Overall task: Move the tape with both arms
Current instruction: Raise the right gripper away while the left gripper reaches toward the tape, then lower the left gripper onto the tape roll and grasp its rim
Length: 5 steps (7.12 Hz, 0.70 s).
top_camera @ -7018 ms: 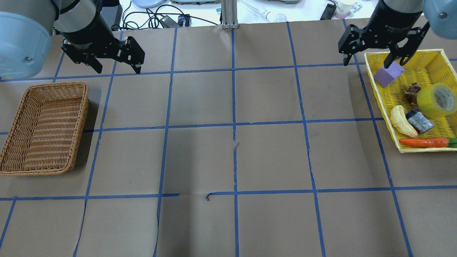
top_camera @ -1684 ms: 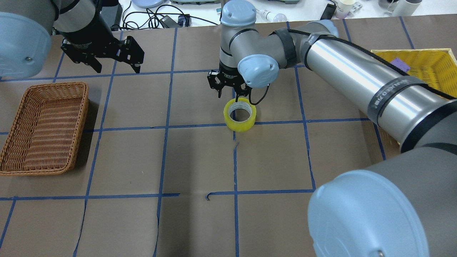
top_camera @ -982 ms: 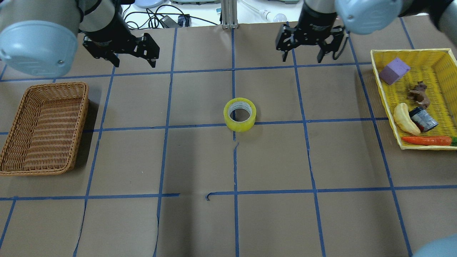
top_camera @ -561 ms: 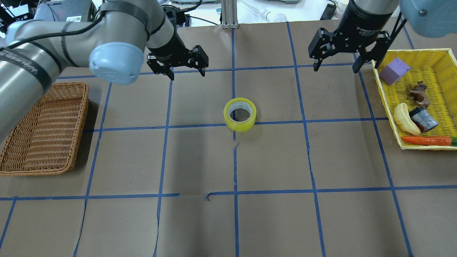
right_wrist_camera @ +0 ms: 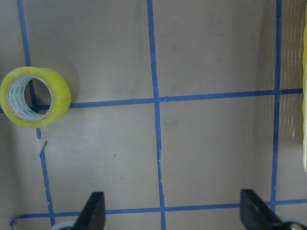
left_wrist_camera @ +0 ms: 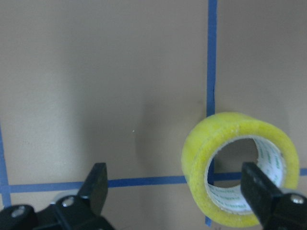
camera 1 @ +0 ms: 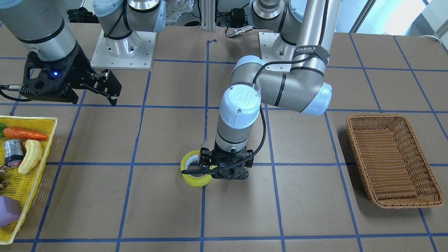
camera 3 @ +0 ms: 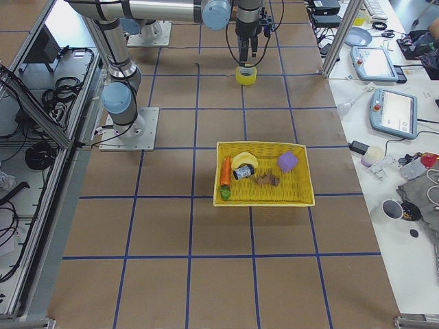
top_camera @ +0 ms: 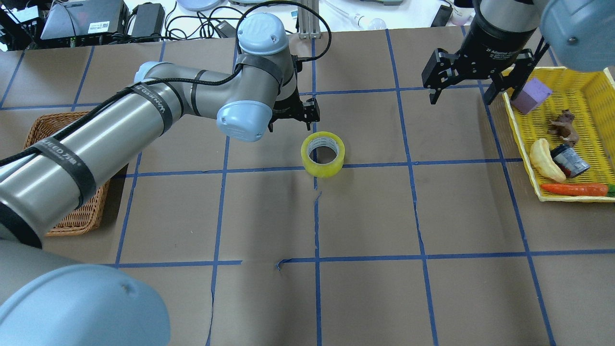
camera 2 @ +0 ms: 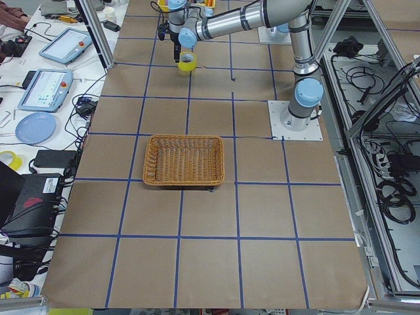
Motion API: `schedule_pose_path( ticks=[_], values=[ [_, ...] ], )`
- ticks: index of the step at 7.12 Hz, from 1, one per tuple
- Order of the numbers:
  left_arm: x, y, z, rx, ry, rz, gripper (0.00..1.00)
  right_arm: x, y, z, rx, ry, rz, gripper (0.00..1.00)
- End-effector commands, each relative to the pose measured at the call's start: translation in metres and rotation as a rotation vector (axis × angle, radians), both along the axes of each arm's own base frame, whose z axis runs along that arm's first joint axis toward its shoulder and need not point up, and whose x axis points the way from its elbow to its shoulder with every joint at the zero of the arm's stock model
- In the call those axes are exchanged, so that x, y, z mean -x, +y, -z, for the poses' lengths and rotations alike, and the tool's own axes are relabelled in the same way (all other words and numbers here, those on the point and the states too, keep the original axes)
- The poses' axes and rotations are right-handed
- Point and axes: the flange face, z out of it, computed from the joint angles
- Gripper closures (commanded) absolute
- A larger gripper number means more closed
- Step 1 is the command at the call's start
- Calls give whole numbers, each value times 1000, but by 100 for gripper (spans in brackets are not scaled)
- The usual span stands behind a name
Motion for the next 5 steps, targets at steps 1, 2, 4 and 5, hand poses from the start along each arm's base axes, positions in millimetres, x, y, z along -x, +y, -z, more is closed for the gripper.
schedule_pose_path(
  ticks=[1,2,4,5],
  values=[
    [22,6,35,-40,-24,-8,1,0,0,0,-1,1,0,0],
    [29,9,38,-45,-22,-23,3,0,0,0,-1,1,2,0],
    [28,12,49,-63,-31,12,43,-1,2,1,-4,0,0,0],
    [29,12,49,-62,-30,-5,59,-1,2,1,-7,2,2,0]
  ],
)
